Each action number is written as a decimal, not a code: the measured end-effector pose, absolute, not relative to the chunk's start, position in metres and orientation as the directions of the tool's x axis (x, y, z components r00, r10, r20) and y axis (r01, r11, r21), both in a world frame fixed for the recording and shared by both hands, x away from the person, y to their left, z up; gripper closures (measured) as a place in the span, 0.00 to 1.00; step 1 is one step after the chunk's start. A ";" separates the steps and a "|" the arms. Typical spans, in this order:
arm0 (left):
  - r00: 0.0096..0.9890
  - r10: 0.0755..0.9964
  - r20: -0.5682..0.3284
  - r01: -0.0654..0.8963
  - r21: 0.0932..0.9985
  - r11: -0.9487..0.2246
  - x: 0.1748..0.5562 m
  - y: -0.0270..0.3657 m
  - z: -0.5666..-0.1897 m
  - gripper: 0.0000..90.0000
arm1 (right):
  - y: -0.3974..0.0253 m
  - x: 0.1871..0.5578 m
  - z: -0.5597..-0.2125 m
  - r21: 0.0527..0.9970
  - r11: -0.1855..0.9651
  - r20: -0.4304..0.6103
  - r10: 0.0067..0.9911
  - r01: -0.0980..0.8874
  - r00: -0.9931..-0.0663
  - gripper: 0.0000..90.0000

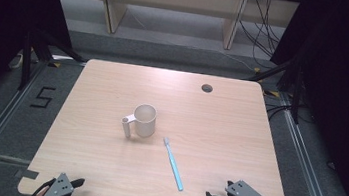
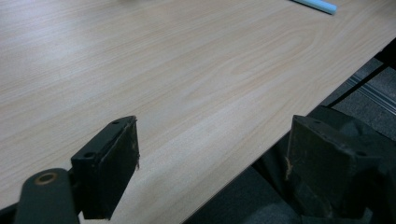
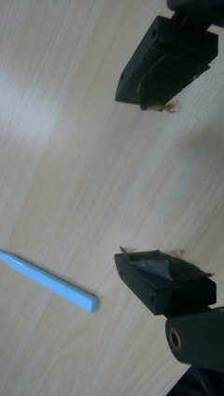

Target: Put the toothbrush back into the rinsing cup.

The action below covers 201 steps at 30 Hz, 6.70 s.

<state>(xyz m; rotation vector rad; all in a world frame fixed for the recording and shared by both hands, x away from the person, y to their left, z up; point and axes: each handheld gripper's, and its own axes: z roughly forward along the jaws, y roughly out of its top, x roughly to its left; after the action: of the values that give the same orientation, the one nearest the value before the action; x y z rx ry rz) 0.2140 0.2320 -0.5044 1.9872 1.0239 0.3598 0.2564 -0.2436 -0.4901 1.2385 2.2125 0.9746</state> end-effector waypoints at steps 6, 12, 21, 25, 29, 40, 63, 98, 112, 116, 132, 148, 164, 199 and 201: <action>0.633 0.766 -0.112 0.526 0.788 -0.320 0.215 0.231 -0.505 0.18 | -0.245 0.257 -0.490 0.747 0.352 -0.025 0.862 0.564 -0.505 0.23; 0.632 0.762 -0.141 0.528 0.798 -0.291 0.214 0.225 -0.504 0.19 | -0.247 0.258 -0.491 0.748 0.358 -0.027 0.858 0.560 -0.512 0.24; 0.683 0.706 -0.189 0.493 0.833 -0.253 0.219 0.205 -0.501 0.21 | -0.247 0.257 -0.489 0.747 0.329 -0.004 0.871 0.577 -0.492 0.24; 0.700 0.688 -0.189 0.481 0.837 -0.260 0.225 0.190 -0.498 0.22 | -0.249 0.258 -0.490 0.751 0.344 -0.022 0.866 0.564 -0.499 0.25; 0.729 0.664 -0.168 0.450 0.848 -0.280 0.231 0.173 -0.492 0.24 | -0.250 0.258 -0.490 0.751 0.344 -0.021 0.866 0.564 -0.499 0.25; 0.804 0.569 -0.173 0.401 0.864 -0.304 0.253 0.124 -0.480 0.32 | -0.252 0.260 -0.490 0.752 0.328 0.021 0.855 0.572 -0.519 0.26; 0.878 0.472 -0.078 0.300 0.858 -0.416 0.289 0.033 -0.486 0.90 | -0.263 0.260 -0.488 0.775 0.285 0.002 0.892 0.564 -0.453 0.27; 0.878 0.466 -0.106 0.366 0.777 -0.512 0.316 -0.001 -0.511 0.99 | -0.270 0.262 -0.489 0.783 0.270 0.008 0.896 0.560 -0.444 0.27; 0.884 0.460 -0.085 0.358 0.754 -0.550 0.319 0.002 -0.514 0.99 | -0.269 0.262 -0.489 0.781 0.266 0.016 0.896 0.565 -0.444 0.28; 0.883 0.462 -0.087 0.365 0.747 -0.555 0.318 0.007 -0.514 0.99 | -0.269 0.262 -0.489 0.783 0.273 0.009 0.894 0.559 -0.449 0.28; 0.853 0.516 -0.082 0.405 0.727 -0.554 0.320 0.053 -0.511 0.99 | -0.267 0.261 -0.489 0.769 0.257 0.036 0.897 0.586 -0.440 0.28; 0.834 0.549 -0.058 0.427 0.700 -0.573 0.332 0.071 -0.511 0.99 | -0.268 0.262 -0.489 0.774 0.265 0.029 0.892 0.575 -0.450 0.28; 0.807 0.590 -0.038 0.449 0.689 -0.569 0.345 0.089 -0.509 0.99 | -0.268 0.262 -0.490 0.774 0.261 0.035 0.892 0.577 -0.450 0.28; 0.832 0.554 0.036 0.455 0.527 -0.717 0.383 0.073 -0.479 0.85 | -0.268 0.262 -0.490 0.773 0.259 0.039 0.891 0.578 -0.452 0.28; 0.839 0.543 0.034 0.457 0.497 -0.738 0.386 0.070 -0.478 0.83 | -0.266 0.260 -0.489 0.770 0.235 0.066 0.895 0.593 -0.441 0.28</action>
<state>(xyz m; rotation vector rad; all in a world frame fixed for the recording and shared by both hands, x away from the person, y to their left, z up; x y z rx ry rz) 0.3861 0.0696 -0.4777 2.5368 0.7358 0.2426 0.2604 -0.2663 -0.4889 1.3683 2.1245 1.0557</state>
